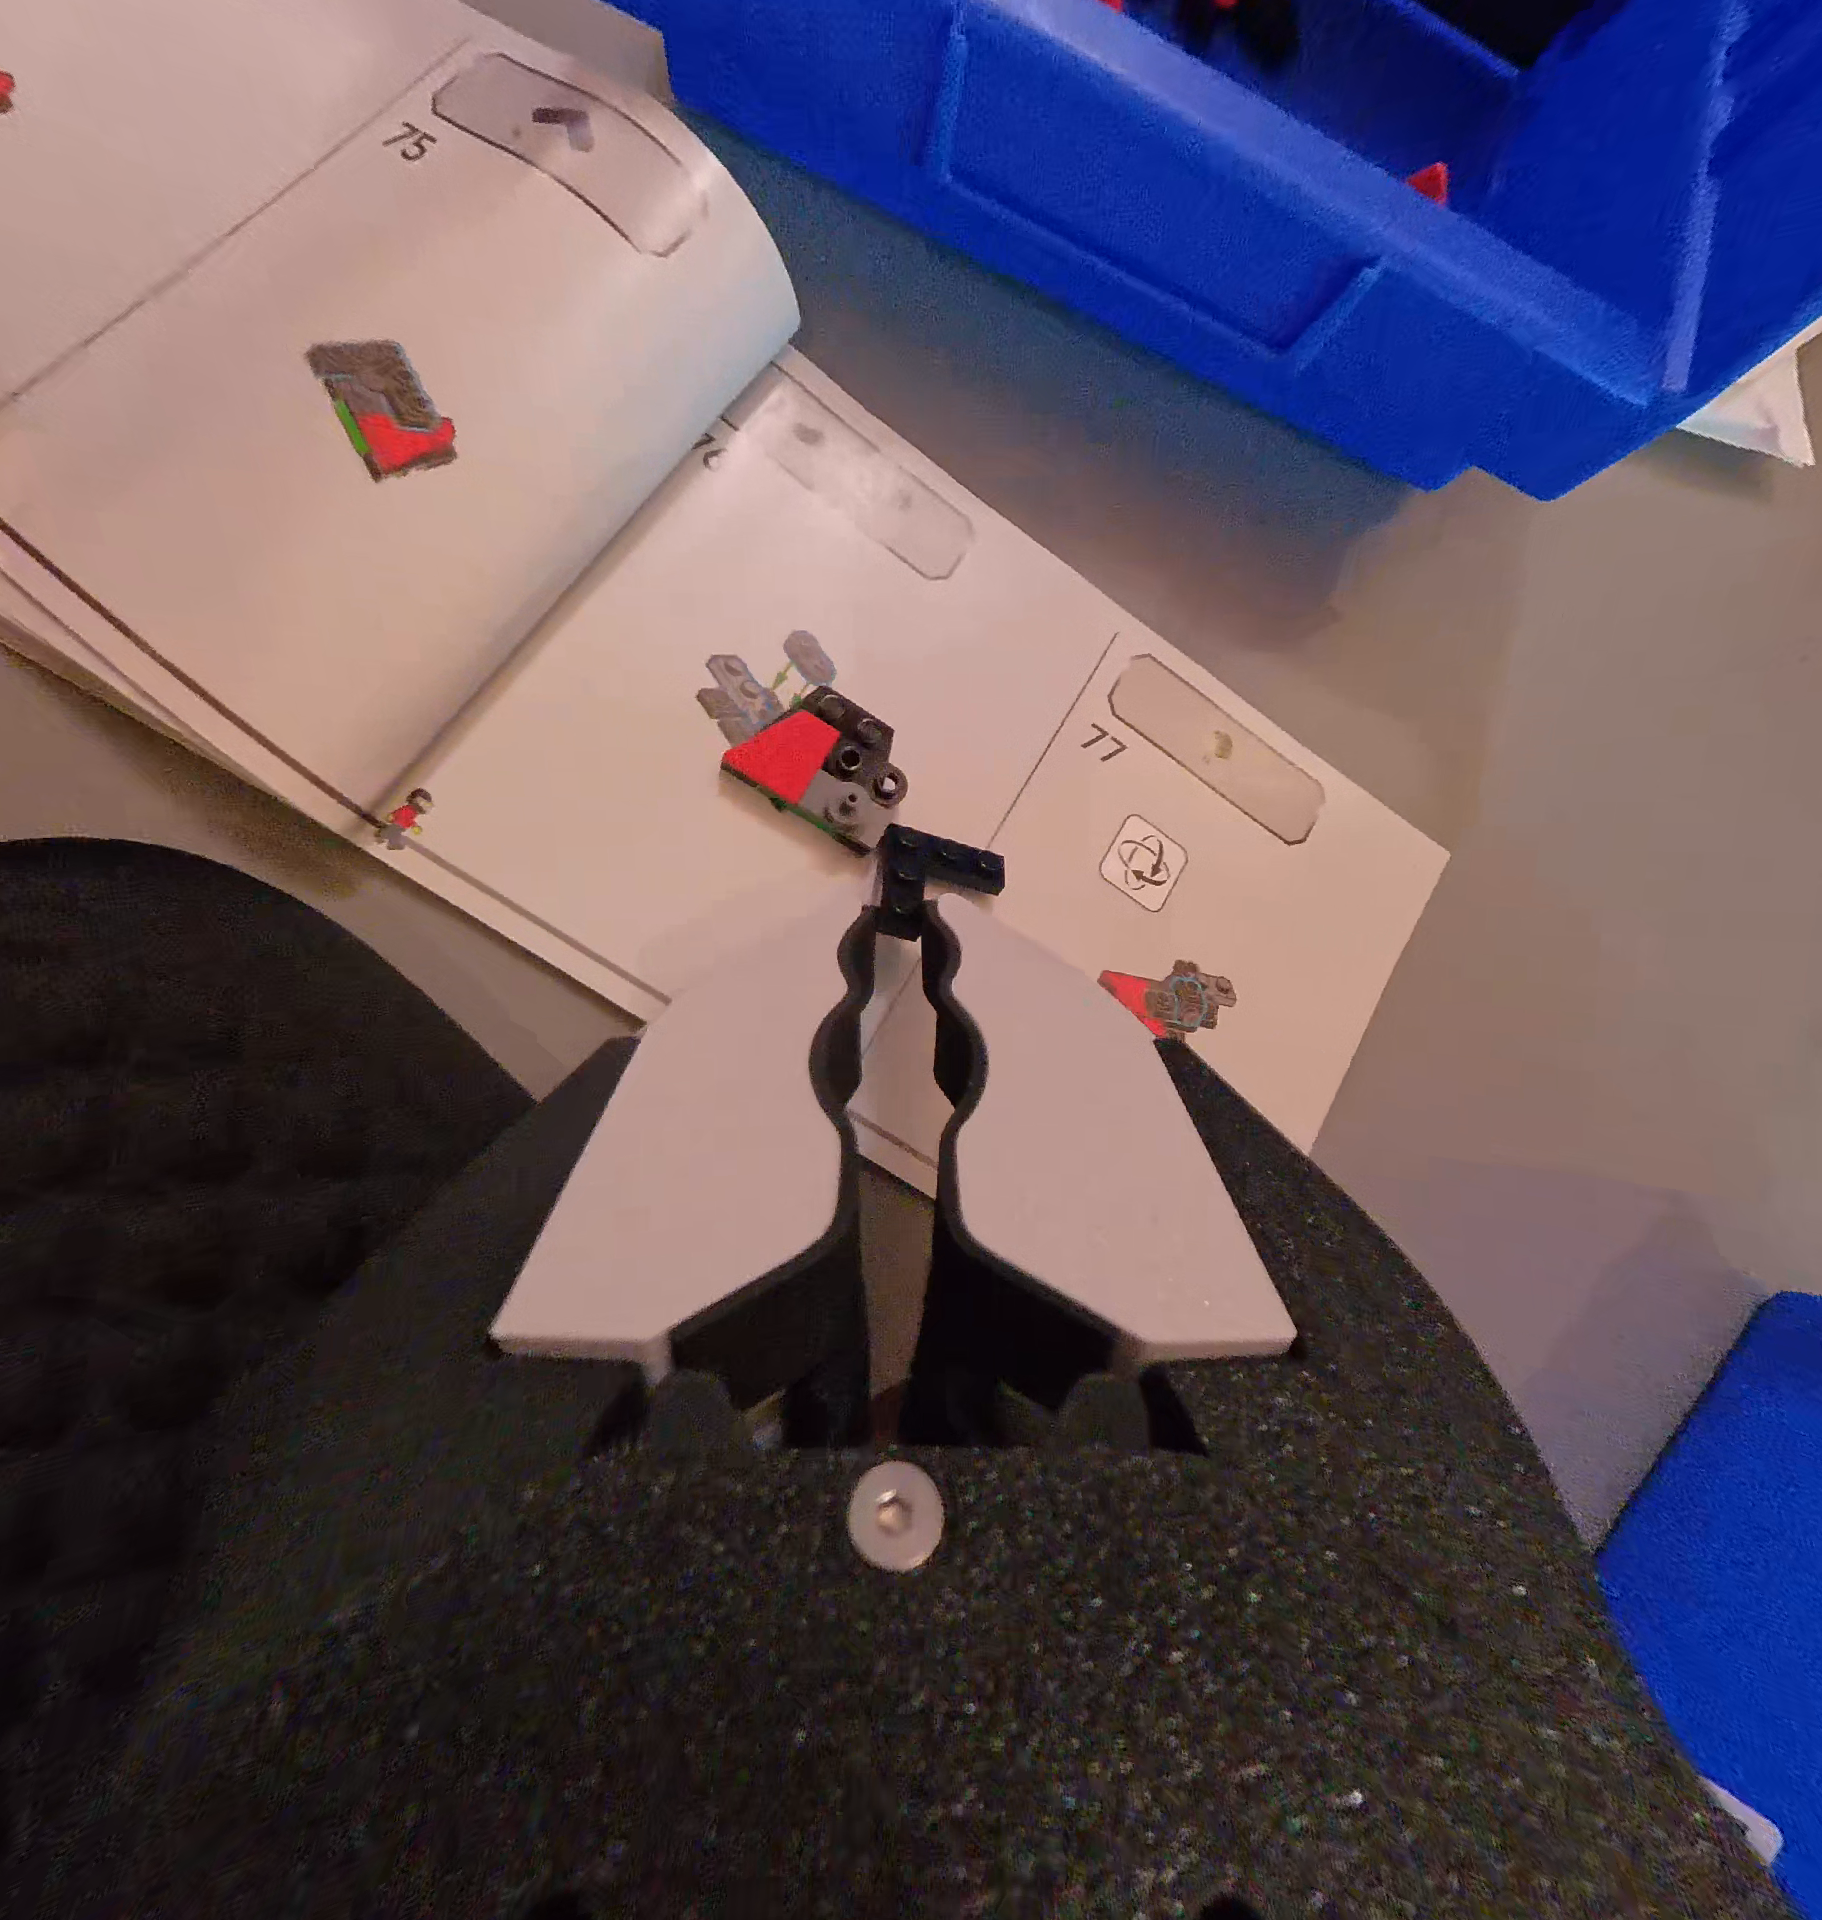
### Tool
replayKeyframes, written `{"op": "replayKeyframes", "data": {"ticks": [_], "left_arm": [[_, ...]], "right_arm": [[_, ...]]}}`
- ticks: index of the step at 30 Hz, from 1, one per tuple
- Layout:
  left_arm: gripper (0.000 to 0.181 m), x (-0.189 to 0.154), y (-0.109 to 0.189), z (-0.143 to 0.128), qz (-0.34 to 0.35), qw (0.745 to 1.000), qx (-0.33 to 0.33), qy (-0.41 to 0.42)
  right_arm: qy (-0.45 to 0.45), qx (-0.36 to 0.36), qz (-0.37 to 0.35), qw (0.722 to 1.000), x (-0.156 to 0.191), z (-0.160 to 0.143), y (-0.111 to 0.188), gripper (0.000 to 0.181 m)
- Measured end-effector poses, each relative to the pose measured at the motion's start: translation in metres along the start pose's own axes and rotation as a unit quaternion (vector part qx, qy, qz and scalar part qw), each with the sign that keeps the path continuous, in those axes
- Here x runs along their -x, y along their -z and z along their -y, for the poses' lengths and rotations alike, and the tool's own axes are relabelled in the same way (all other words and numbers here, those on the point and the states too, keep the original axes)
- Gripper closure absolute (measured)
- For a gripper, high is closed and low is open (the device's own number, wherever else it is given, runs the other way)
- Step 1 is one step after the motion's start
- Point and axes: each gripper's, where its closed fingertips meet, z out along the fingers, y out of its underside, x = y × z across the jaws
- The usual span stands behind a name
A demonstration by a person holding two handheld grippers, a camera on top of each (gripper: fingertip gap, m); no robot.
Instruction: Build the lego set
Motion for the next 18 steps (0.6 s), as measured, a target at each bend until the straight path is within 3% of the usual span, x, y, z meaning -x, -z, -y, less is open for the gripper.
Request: {"op": "replayKeyframes", "data": {"ticks": [5,10,18], "left_arm": [[0.169,-0.004,-0.001,-0.005,-0.006,1.0,0.002,0.0],[0.169,-0.009,-0.005,-0.008,-0.019,1.0,0.003,0.0],[0.169,-0.015,-0.009,-0.011,-0.028,1.0,0.006,-0.007]], "right_arm": [[0.007,0.001,0.018,1.0,0.014,0.001,0.005,0.173],[0.0,0.011,0.0,1.0,0.004,-0.006,0.014,0.173],[0.04,0.019,0.005,0.999,0.014,-0.002,0.002,0.173]]}}
